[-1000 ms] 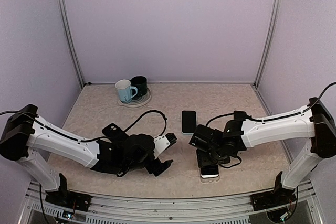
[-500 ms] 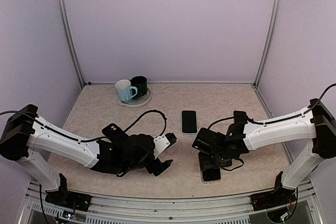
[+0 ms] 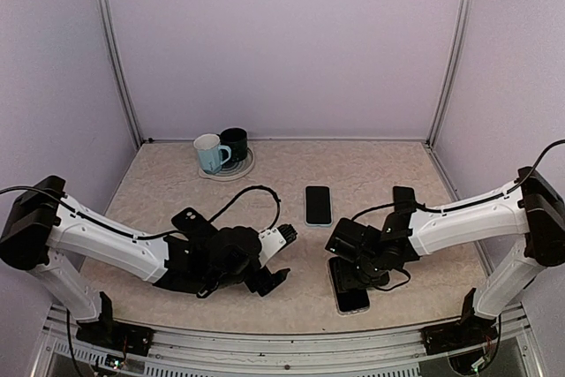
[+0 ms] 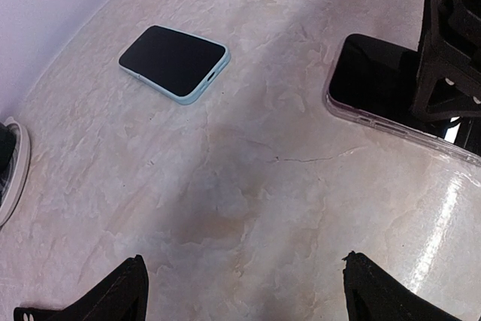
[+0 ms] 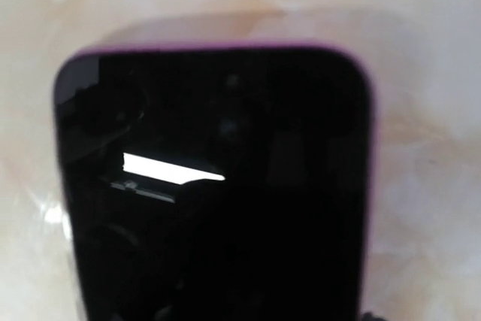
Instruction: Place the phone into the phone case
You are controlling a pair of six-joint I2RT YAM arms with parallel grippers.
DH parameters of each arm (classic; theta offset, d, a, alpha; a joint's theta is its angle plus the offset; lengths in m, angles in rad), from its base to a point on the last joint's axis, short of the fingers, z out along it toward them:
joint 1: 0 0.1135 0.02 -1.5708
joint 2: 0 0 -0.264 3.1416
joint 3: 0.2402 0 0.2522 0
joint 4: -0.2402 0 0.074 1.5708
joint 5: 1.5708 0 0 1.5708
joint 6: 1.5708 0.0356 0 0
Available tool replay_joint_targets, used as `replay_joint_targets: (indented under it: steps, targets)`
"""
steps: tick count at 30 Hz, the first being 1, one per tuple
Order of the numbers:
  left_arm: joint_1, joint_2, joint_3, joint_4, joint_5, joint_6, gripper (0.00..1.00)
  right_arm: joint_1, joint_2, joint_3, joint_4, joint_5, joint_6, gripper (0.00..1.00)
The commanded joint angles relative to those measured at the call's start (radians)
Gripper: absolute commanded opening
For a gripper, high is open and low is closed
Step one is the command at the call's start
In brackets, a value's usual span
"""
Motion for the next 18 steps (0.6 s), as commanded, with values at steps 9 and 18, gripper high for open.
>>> replay_joint_targets:
  steps: [9, 18]
  targets:
    - [0.004, 0.031, 0.026, 0.003, -0.002, 0.017, 0.89, -0.019, -0.013, 0.063, -0.131, -0.053, -0.045, 0.99]
    - [0.014, 0.047, 0.035, 0.001, 0.012, 0.015, 0.89, -0.053, 0.059, 0.049, -0.081, -0.215, -0.124, 0.99]
